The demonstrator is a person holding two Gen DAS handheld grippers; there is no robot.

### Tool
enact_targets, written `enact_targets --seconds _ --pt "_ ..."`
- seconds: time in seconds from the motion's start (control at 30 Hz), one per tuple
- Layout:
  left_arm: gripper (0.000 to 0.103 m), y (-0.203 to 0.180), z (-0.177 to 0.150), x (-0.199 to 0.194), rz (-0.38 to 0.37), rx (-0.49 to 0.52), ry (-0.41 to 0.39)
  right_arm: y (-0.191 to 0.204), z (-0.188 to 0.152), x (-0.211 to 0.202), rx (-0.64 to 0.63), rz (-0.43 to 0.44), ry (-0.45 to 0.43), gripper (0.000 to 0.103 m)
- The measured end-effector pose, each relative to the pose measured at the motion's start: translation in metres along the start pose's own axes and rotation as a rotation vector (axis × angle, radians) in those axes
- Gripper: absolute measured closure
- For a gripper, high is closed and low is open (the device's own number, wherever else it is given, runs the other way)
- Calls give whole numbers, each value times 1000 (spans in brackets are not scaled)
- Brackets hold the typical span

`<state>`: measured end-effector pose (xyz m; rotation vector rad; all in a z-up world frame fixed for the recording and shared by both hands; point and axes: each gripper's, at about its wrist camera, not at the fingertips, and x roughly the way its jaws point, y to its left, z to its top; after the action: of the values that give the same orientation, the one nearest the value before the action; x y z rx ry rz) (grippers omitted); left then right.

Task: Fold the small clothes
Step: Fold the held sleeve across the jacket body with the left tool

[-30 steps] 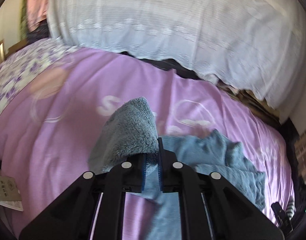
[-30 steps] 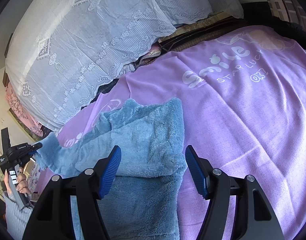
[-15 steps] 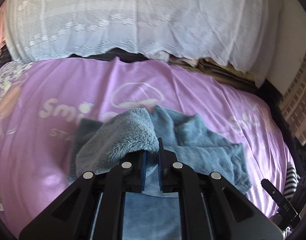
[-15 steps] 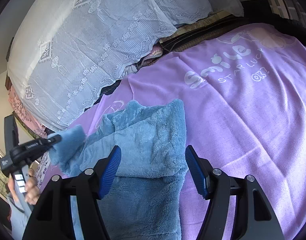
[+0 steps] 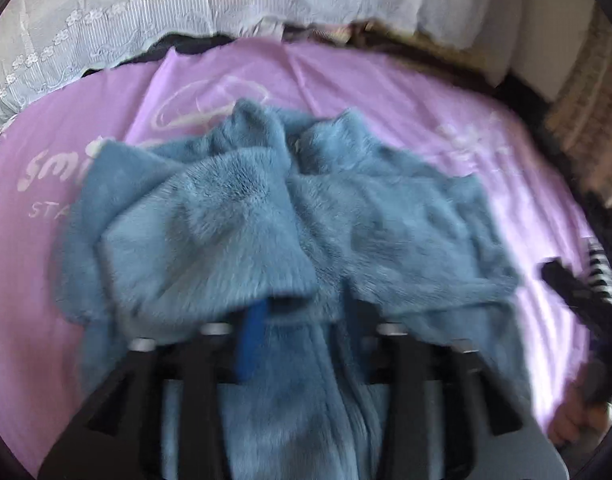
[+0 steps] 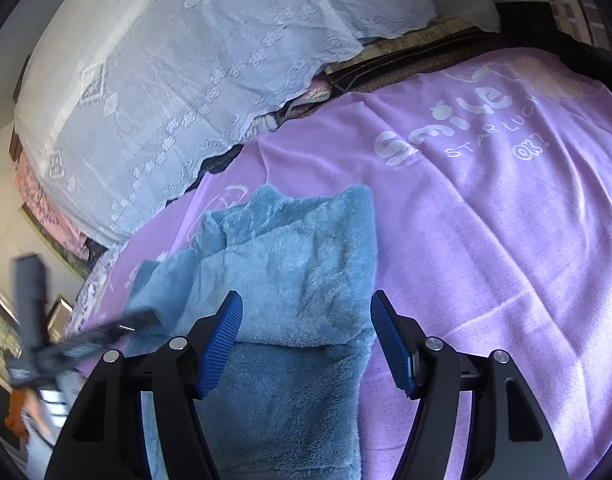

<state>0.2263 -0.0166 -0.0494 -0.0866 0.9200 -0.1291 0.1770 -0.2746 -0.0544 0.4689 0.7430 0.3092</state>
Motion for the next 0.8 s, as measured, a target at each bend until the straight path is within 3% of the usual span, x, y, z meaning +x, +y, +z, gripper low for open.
enact_targets --seconds 0.03,0.13,0.23,0.33,0.4,0.57,0.63,0.7,0.73,0.8 --pt "37 9 -2 -19 6 1 -51 5 -1 1 -17 9 5 36" --pt "26 48 -5 -54 90 -43 -151 34 -4 6 -78 57 32 36" --pt "26 109 -5 -62 177 -212 -158 95 -8 16 -260 95 66 36" --pt "26 147 -9 -59 131 -312 -143 153 -14 31 -423 120 108 36" --pt "26 159 -11 -50 178 -337 -130 196 -25 46 -564 124 138 36" --pt "26 181 -17 -19 249 -356 -44 262 -63 84 -871 37 150 36" --pt "26 181 -17 -13 284 -340 -30 272 -77 103 -995 -48 137 36" --pt "26 184 -20 -11 270 -335 -21 275 -86 120 -1098 -132 125 38" --pt "26 183 -21 -10 266 -331 -16 273 -89 126 -1127 -162 123 41" --pt "26 182 -22 -8 283 -325 -13 266 -83 127 -1138 -188 110 96"
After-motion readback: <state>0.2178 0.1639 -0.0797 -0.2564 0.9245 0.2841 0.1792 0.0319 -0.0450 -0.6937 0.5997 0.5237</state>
